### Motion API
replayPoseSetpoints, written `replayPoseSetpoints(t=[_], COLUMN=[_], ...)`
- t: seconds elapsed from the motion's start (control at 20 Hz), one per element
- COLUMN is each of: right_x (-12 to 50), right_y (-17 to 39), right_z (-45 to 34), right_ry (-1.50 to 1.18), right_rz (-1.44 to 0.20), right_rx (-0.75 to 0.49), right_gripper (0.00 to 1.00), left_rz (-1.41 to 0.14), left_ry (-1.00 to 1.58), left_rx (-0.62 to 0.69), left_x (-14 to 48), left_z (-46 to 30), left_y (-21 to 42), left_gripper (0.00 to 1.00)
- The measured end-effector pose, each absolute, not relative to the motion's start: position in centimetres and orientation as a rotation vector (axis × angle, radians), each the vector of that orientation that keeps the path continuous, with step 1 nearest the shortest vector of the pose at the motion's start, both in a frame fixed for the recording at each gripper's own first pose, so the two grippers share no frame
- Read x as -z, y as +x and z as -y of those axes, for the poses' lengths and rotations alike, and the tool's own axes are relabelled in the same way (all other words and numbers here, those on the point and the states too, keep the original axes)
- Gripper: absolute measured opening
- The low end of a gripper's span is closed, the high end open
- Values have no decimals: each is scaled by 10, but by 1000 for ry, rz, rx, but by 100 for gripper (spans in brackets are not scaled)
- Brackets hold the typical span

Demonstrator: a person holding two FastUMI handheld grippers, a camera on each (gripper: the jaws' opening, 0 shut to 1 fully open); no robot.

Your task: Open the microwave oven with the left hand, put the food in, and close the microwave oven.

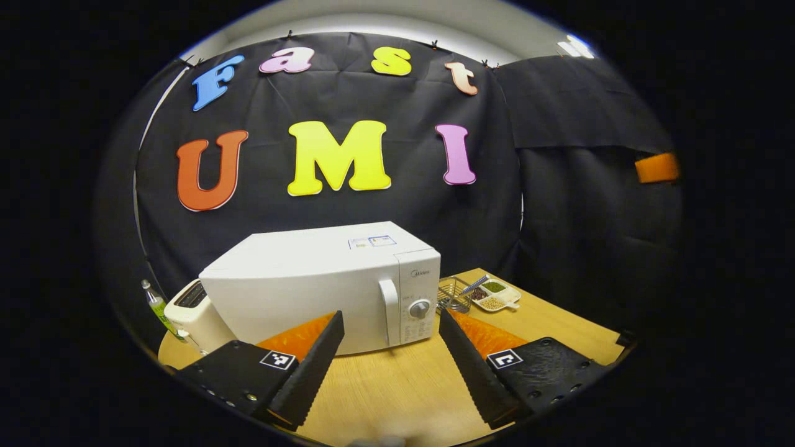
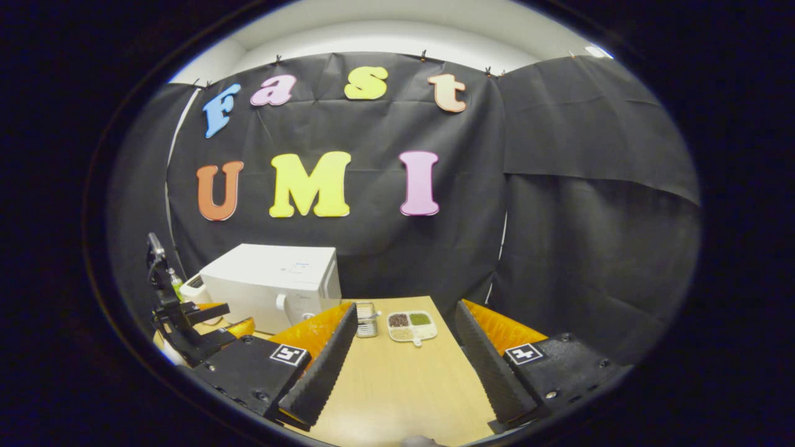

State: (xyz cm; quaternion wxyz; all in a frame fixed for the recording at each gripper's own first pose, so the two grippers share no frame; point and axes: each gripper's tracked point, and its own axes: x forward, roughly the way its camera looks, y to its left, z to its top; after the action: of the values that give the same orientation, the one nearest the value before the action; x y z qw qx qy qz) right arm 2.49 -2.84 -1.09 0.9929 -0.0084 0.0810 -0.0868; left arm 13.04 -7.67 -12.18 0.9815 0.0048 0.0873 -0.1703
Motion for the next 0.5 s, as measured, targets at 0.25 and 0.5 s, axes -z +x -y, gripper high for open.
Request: replayPoseSetpoints(t=[0.25,0.5], right_x=[0,-10], right_y=[25,25], right_z=[-1,-19], right_ry=[-9,-18], right_rz=[-120,-83], right_rx=[139,113], right_gripper=[92,100], left_rz=[-75,-19], left_ry=[5,-3], left_rx=[288,232], left_x=[59,18], left_z=[45,12], left_y=[108,81], left_gripper=[96,96])
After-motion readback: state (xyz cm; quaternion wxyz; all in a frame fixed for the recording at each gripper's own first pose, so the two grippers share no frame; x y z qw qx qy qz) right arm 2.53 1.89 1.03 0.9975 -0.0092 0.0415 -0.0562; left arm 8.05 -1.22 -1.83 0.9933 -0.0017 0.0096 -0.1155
